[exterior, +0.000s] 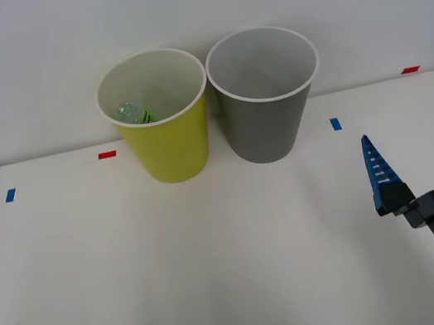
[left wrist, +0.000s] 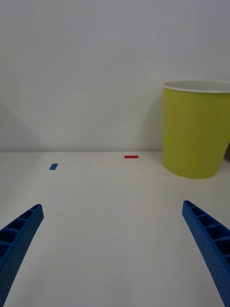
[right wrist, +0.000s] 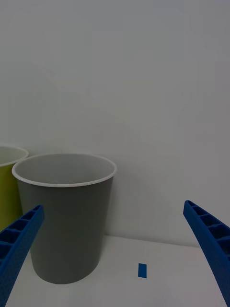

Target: Put cans in the gray bin and PET bottles in the light green bin.

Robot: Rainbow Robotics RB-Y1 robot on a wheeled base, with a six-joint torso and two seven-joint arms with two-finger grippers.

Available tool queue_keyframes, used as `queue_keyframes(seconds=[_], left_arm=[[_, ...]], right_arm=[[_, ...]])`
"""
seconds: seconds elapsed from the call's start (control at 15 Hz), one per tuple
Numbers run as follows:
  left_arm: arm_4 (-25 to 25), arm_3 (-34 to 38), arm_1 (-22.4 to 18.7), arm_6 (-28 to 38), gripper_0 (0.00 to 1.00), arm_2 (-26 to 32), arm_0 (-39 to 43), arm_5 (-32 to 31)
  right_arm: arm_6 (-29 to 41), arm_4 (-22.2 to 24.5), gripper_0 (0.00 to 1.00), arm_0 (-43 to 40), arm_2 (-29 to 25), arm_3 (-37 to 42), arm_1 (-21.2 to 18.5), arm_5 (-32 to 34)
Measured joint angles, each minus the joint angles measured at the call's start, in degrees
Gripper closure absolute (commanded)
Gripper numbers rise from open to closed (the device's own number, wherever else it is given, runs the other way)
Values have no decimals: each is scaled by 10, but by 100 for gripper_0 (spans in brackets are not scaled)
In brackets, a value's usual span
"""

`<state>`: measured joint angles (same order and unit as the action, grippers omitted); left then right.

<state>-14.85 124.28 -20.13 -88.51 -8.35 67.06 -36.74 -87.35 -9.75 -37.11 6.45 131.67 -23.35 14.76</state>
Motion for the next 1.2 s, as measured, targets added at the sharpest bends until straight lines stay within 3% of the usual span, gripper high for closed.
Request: queue_keyframes(seconds=[0.4,0.87,1.2], left_arm=[[0,0,0,0,0,0,0,0],[0,0,0,0,0,0,0,0],[0,0,0,0,0,0,0,0]], right_arm=[[0,-1,0,-115,5,0,-4,67],[12,-17,0,-224,23,0,-4,83],[14,-21,0,-244,44,0,-14,92]])
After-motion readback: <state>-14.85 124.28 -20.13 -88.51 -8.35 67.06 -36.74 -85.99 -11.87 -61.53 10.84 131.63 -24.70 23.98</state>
